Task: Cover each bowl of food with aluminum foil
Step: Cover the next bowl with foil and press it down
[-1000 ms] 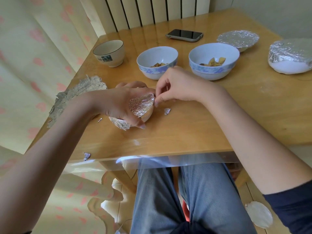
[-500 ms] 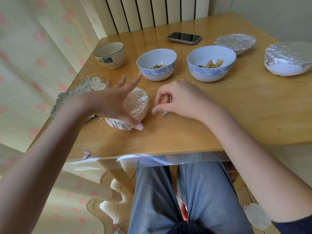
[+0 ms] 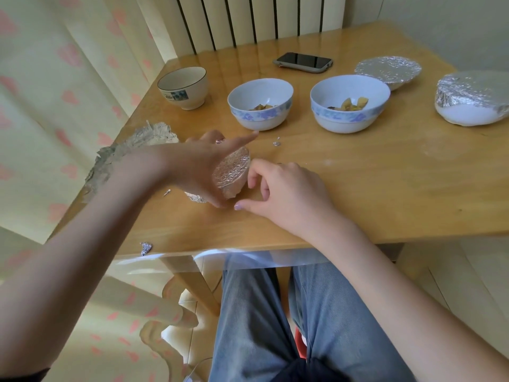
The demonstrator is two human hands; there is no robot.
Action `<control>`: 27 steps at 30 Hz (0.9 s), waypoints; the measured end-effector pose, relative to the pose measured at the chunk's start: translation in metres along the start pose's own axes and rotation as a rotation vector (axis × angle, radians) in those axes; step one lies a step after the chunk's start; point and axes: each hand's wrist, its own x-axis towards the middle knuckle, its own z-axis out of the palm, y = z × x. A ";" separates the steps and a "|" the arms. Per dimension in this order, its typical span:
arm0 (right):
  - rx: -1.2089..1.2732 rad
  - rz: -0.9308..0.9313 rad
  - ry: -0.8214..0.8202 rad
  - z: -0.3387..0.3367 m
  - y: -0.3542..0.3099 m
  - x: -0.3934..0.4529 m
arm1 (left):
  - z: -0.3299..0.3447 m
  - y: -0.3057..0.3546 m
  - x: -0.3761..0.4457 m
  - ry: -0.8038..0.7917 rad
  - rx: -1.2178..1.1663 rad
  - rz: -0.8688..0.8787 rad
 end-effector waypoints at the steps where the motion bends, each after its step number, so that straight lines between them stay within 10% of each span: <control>1: -0.011 0.005 0.012 0.000 -0.001 0.000 | -0.001 0.001 0.000 -0.024 0.025 -0.017; 20: -0.262 -0.078 0.435 0.025 -0.011 0.003 | -0.008 -0.015 0.004 -0.096 -0.104 0.219; 27: -0.155 -0.122 0.126 0.005 -0.010 0.007 | -0.008 -0.013 0.002 -0.108 -0.109 0.207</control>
